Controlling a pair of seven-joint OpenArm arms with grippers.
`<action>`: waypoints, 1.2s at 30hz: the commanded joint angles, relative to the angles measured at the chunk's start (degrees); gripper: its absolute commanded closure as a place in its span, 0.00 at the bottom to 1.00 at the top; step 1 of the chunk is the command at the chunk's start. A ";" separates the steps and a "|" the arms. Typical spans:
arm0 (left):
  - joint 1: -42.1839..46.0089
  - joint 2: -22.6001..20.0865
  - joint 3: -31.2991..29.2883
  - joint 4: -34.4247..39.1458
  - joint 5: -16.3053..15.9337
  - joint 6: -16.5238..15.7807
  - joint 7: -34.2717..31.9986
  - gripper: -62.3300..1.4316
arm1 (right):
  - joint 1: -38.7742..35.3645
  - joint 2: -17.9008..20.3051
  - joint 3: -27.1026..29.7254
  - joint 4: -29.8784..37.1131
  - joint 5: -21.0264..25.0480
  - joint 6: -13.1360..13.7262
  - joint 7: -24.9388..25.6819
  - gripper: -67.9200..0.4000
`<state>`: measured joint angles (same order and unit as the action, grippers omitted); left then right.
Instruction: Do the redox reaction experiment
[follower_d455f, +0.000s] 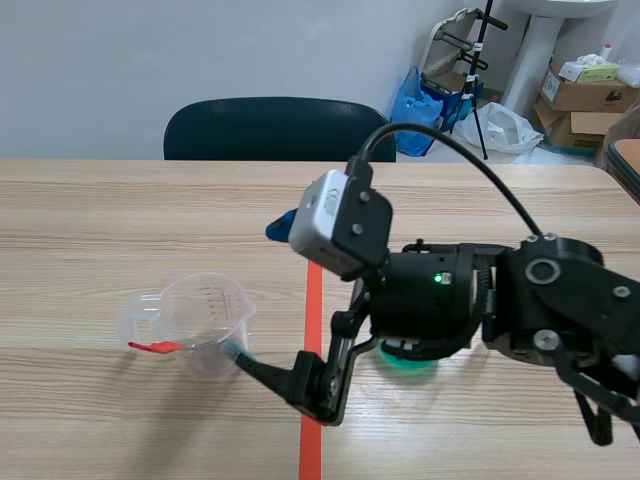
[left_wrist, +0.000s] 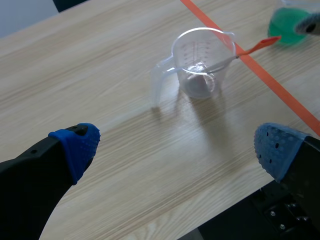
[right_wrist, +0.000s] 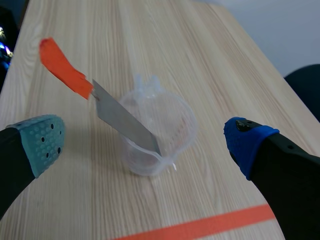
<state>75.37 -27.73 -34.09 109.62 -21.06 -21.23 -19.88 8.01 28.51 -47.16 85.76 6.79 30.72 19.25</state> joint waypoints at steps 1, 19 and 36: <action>0.07 1.07 -0.20 0.22 -0.39 -0.28 -0.48 0.00 | 1.38 -0.83 -0.79 0.74 -0.17 -0.20 1.44 0.00; 0.07 2.14 -0.15 -0.17 -0.35 -0.31 -0.94 0.00 | 6.69 -8.50 -8.00 -3.52 -5.55 -1.16 -0.17 0.00; 0.07 2.14 -0.15 -0.17 -0.37 -0.31 -0.94 0.00 | 9.14 -9.94 -8.04 -5.27 -5.55 -2.62 -1.95 0.30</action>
<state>75.37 -25.87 -34.37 108.99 -21.02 -21.43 -20.01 16.14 18.72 -55.37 79.85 0.60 28.84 16.40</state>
